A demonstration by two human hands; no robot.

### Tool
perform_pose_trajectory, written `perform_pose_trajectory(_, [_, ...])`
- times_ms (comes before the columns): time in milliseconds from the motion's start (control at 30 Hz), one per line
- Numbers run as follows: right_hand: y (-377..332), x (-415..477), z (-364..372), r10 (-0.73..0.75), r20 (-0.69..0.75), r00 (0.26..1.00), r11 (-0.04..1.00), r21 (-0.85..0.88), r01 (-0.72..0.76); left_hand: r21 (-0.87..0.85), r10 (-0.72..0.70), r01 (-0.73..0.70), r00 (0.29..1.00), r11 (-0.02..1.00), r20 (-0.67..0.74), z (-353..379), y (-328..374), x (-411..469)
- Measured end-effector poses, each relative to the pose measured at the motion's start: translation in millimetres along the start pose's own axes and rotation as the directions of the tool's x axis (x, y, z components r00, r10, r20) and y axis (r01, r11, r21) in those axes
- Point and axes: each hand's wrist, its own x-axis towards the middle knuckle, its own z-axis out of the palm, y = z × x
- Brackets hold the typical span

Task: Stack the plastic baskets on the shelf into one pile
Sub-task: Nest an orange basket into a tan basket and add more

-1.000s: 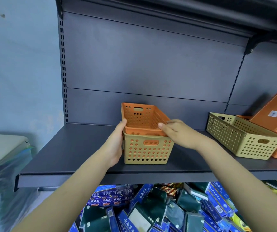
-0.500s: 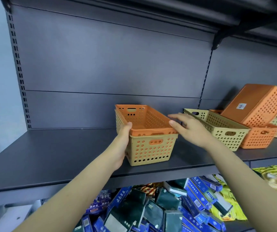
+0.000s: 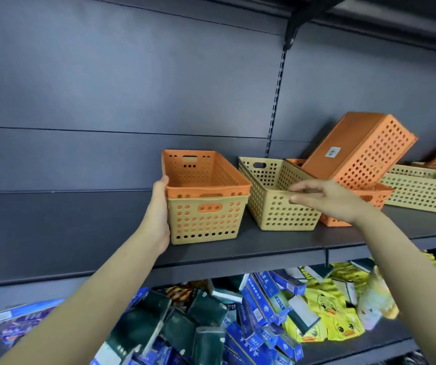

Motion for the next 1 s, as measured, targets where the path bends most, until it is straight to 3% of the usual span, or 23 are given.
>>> perform_pose_trajectory(200, [27.8,18.4,-1.6,-0.073,0.009,0.997,0.996,-0.046,0.073,0.203,0.057,-0.061,0.998,0.977,0.023,14.9,-34.8,2.3])
perform_pose_trajectory(367, [36.7,24.1,4.2,-0.085,0.053,0.995,0.994,-0.057,0.088,0.22,0.123,-0.149,0.984,0.964,0.129,5.4,-42.1,8.1])
perform_pose_trajectory(467, [38.6,26.5,2.4,-0.093,0.006,0.996,0.995,0.022,0.093,0.25,0.179,-0.214,0.972,0.944,0.155,6.2,-45.2,5.2])
perform_pose_trajectory(567, [34.8,30.1,-3.1,-0.089,-0.162,0.983,0.987,0.116,0.109,0.246,0.183,-0.215,0.972,0.945,0.147,6.0,-46.9,5.1])
perform_pose_trajectory(733, [2.9,41.4,-24.1,-0.016,-0.542,0.84,0.945,0.267,0.19,0.233,0.181,-0.21,0.974,0.949,0.139,6.3,-47.9,4.6])
perform_pose_trajectory(1000, [-50.3,52.7,-49.2,-0.175,-0.713,0.679,0.94,0.085,0.331,0.194,0.171,-0.192,0.978,0.962,0.118,3.9,-45.5,5.7])
